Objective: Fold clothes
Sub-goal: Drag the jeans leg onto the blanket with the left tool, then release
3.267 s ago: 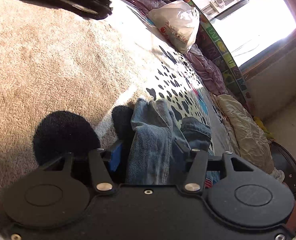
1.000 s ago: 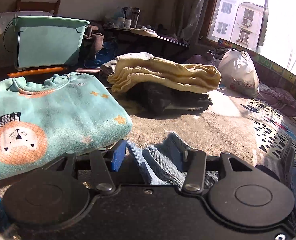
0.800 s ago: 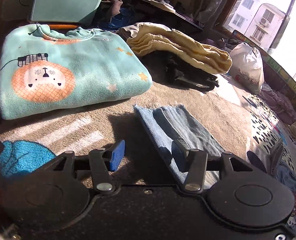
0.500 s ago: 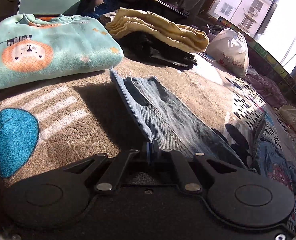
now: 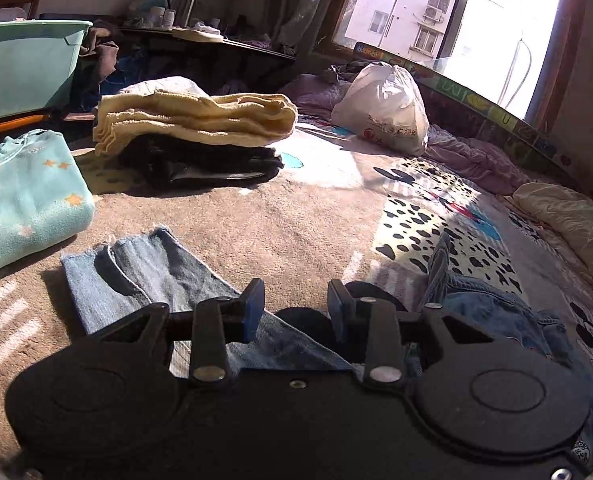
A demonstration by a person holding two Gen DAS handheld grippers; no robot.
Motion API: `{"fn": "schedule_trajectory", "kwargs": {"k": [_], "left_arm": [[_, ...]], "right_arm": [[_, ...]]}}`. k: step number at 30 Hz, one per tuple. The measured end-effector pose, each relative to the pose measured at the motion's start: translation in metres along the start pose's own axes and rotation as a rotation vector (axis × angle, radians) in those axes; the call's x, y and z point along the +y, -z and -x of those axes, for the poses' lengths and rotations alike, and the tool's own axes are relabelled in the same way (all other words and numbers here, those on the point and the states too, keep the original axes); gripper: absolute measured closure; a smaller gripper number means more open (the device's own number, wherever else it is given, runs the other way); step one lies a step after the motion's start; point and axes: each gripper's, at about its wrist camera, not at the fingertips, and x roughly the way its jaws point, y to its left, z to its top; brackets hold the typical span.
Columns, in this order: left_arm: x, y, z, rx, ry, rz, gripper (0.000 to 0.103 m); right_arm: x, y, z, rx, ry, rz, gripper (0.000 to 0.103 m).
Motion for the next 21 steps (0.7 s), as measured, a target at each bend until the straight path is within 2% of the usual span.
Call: {"fn": "schedule_trajectory", "kwargs": {"k": [6, 7, 8, 9, 10, 11, 12, 13, 15, 16, 17, 18, 19, 20, 21], "left_arm": [[-0.075, -0.008, -0.059, 0.102, 0.386, -0.067, 0.071], [-0.082, -0.006, -0.074, 0.151, 0.475, -0.062, 0.07], [-0.088, -0.003, -0.089, 0.196, 0.541, -0.053, 0.06], [-0.088, 0.0, -0.108, 0.219, 0.459, -0.027, 0.06], [-0.083, 0.002, -0.134, 0.272, 0.252, 0.008, 0.063], [-0.07, 0.004, -0.157, 0.31, 0.061, 0.065, 0.098], [-0.055, 0.002, -0.161, 0.283, 0.083, 0.184, 0.098], [-0.054, -0.004, -0.158, 0.266, 0.095, 0.2, 0.098], [-0.054, -0.017, -0.152, 0.231, 0.123, 0.232, 0.077], [-0.057, -0.023, -0.149, 0.206, 0.163, 0.238, 0.067], [-0.06, -0.029, -0.146, 0.186, 0.204, 0.246, 0.064], [-0.061, -0.03, -0.151, 0.198, 0.252, 0.264, 0.061], [-0.062, -0.031, -0.156, 0.21, 0.3, 0.282, 0.053], [-0.062, -0.031, -0.162, 0.226, 0.331, 0.297, 0.048], [-0.061, -0.024, -0.176, 0.265, 0.261, 0.297, 0.048]], "right_arm": [[-0.003, 0.001, 0.002, -0.008, -0.03, -0.017, 0.055], [-0.004, 0.001, 0.002, -0.009, -0.036, -0.023, 0.055], [-0.004, 0.001, 0.002, -0.009, -0.042, -0.028, 0.055], [-0.005, 0.001, 0.001, -0.009, -0.048, -0.033, 0.055], [-0.005, 0.001, 0.002, -0.009, -0.054, -0.038, 0.055], [-0.006, 0.001, 0.002, -0.009, -0.061, -0.042, 0.055], [-0.008, 0.0, 0.002, -0.009, -0.068, -0.047, 0.055], [-0.009, 0.0, 0.002, -0.008, -0.077, -0.054, 0.056], [-0.013, -0.001, 0.003, -0.01, -0.102, -0.078, 0.056], [-0.015, -0.001, 0.003, -0.012, -0.112, -0.089, 0.056], [-0.016, -0.001, 0.004, -0.012, -0.122, -0.097, 0.056], [-0.017, -0.002, 0.003, -0.012, -0.129, -0.104, 0.056], [-0.018, -0.002, 0.003, -0.011, -0.131, -0.106, 0.056], [-0.018, -0.002, 0.002, -0.01, -0.131, -0.106, 0.057], [-0.018, -0.002, 0.002, -0.01, -0.131, -0.106, 0.057]]}}
